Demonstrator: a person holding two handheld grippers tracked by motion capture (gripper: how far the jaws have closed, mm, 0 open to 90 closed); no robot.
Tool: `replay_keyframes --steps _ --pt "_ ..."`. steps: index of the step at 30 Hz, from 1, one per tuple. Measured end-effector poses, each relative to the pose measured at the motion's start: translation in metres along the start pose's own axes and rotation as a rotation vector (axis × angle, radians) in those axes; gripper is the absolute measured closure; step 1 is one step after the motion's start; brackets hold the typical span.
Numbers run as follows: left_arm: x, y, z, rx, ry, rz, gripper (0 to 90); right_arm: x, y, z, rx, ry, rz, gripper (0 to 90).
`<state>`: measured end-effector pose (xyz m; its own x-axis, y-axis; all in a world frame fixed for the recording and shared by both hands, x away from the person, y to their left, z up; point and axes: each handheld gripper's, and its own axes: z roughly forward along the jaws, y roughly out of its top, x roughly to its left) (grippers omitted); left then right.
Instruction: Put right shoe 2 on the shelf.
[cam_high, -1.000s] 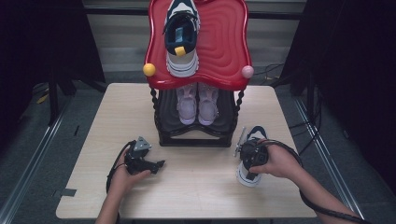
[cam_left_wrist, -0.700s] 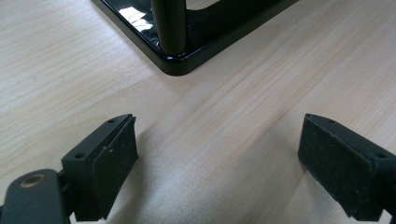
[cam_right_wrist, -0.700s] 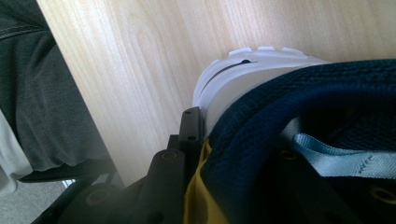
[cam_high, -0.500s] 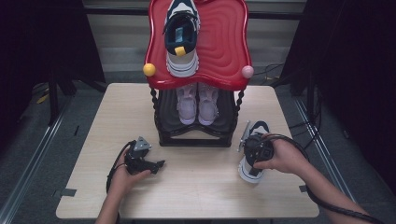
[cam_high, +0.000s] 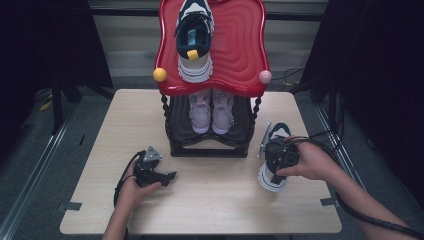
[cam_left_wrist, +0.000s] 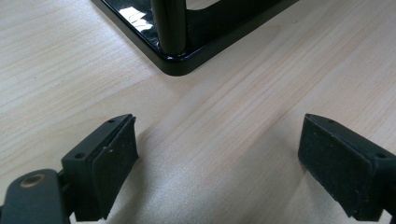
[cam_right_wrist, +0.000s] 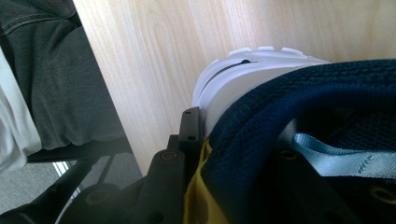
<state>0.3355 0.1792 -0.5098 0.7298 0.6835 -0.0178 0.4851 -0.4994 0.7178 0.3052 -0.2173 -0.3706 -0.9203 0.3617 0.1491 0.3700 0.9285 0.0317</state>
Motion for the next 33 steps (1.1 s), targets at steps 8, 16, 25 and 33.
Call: replay_keyframes --steps 8,16,25,33 --pt "0.000 0.000 0.000 -0.006 0.000 -0.003 11.1 0.001 0.000 -0.018 0.001 0.007 -0.005 74.4" --pt "0.000 0.000 0.000 -0.006 0.000 -0.003 11.1 0.001 0.001 -0.040 0.002 -0.005 -0.016 74.4" --pt "0.000 0.000 0.000 -0.005 -0.001 -0.004 11.1 0.001 0.003 -0.061 0.005 -0.010 -0.011 74.4" --pt "0.000 0.000 0.000 -0.004 -0.001 -0.003 11.1 -0.001 0.006 -0.083 -0.002 -0.030 -0.036 74.4"
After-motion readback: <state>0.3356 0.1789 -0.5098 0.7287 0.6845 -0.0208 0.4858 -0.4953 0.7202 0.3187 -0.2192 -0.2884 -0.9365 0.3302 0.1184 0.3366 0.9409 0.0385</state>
